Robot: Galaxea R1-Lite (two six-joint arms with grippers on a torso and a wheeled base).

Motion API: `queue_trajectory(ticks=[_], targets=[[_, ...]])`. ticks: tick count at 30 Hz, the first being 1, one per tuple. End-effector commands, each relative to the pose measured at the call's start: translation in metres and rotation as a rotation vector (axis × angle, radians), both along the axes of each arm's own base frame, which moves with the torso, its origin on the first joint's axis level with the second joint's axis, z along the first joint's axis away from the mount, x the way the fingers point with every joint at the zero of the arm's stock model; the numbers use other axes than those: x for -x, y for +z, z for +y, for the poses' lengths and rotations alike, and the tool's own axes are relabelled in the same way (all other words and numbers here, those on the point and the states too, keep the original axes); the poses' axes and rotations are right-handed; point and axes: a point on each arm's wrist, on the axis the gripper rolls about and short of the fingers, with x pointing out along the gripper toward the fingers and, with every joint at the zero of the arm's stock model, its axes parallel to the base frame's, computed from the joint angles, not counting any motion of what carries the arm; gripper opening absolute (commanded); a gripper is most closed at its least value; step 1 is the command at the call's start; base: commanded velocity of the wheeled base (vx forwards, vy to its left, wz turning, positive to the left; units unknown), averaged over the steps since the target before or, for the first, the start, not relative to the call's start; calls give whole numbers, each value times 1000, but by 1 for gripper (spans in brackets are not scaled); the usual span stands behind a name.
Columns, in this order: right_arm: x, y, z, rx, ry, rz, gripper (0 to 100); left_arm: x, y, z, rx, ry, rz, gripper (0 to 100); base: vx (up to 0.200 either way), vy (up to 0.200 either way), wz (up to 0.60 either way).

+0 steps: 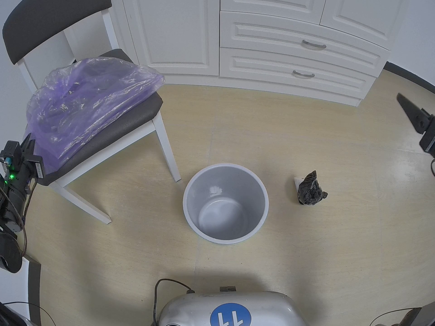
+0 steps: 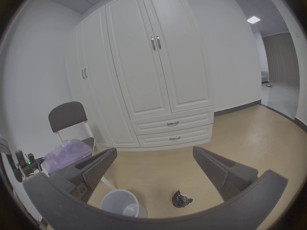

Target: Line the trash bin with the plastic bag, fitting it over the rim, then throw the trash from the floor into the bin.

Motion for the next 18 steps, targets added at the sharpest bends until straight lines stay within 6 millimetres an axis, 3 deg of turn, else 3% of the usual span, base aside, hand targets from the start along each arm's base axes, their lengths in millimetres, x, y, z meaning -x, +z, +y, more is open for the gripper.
queue_trajectory(ticks=[1, 8, 18], targets=[[-23, -35, 25, 78, 17, 115, 100, 6, 15, -30, 2, -137, -71, 0, 0, 0, 0], [-9, -37, 32, 138, 73, 99, 100, 33, 15, -52, 31, -252, -85, 0, 0, 0, 0], [-2, -49, 54, 170, 126, 145, 100, 54, 39, -70, 77, -344, -213, 0, 0, 0, 0]])
